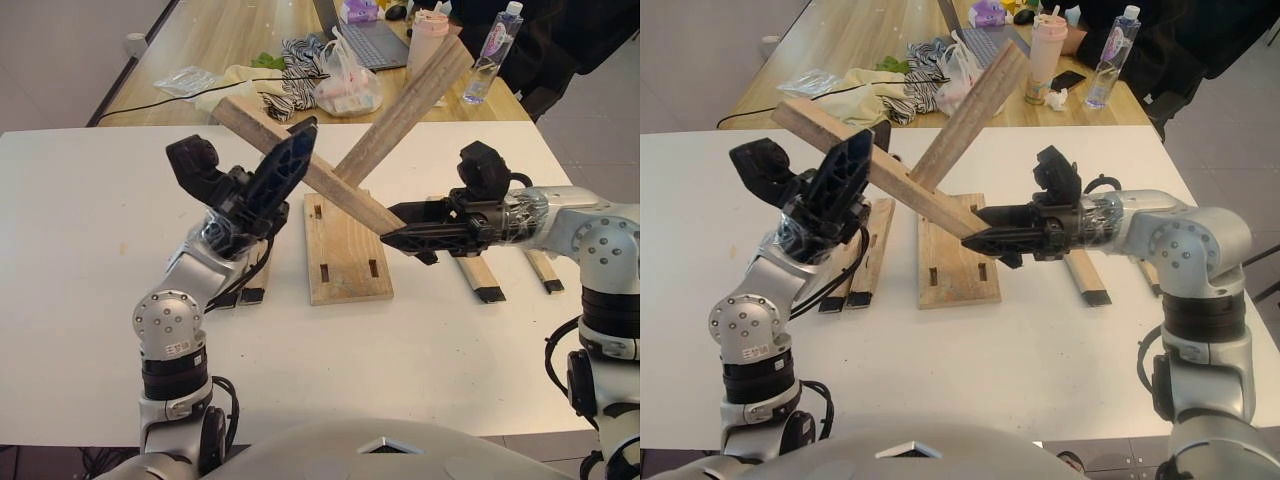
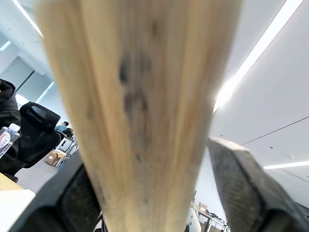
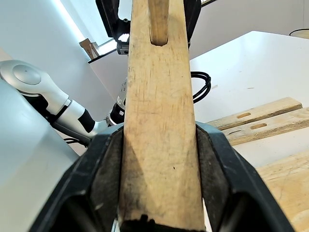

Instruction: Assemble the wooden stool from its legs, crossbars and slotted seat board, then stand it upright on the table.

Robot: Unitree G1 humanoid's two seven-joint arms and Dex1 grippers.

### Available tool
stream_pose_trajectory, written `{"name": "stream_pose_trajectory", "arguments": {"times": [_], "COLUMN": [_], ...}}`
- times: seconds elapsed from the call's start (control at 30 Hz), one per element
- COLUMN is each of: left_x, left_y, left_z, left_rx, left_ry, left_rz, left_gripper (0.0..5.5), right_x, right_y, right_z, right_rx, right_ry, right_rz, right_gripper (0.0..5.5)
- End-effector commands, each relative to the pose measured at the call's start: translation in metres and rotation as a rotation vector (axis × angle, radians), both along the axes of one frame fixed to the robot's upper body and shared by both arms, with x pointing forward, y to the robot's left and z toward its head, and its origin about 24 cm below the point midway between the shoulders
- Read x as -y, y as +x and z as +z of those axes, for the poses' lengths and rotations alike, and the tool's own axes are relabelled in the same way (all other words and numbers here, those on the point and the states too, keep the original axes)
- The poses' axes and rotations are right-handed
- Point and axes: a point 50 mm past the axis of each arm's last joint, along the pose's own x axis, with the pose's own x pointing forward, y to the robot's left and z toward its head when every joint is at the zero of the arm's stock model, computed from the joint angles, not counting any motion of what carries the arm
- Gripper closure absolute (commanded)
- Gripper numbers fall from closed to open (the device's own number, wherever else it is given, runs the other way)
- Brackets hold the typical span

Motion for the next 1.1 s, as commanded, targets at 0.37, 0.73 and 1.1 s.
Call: {"name": "stream_pose_trajectory", "arguments": {"times": [0.37,0.73,1.1], "left_x": [-0.01,-0.035,-0.031], "left_y": [0.002,0.019,0.028], "left_z": [0.002,-0.008,-0.037], "left_rx": [0.002,0.068,0.161], "left_ry": [-0.04,0.448,0.775], "left_rz": [0.005,0.251,0.257], "left_gripper": [3.42,3.47,3.49], "right_x": [0.002,0.028,0.044], "right_y": [-0.001,0.055,0.091], "right_z": [-0.003,-0.073,-0.054], "right_rx": [0.032,0.279,0.399], "right_ry": [-0.039,-0.553,-0.415], "right_rz": [-0.013,-0.552,-0.972], "right_gripper": [3.51,2.78,4.76]}}
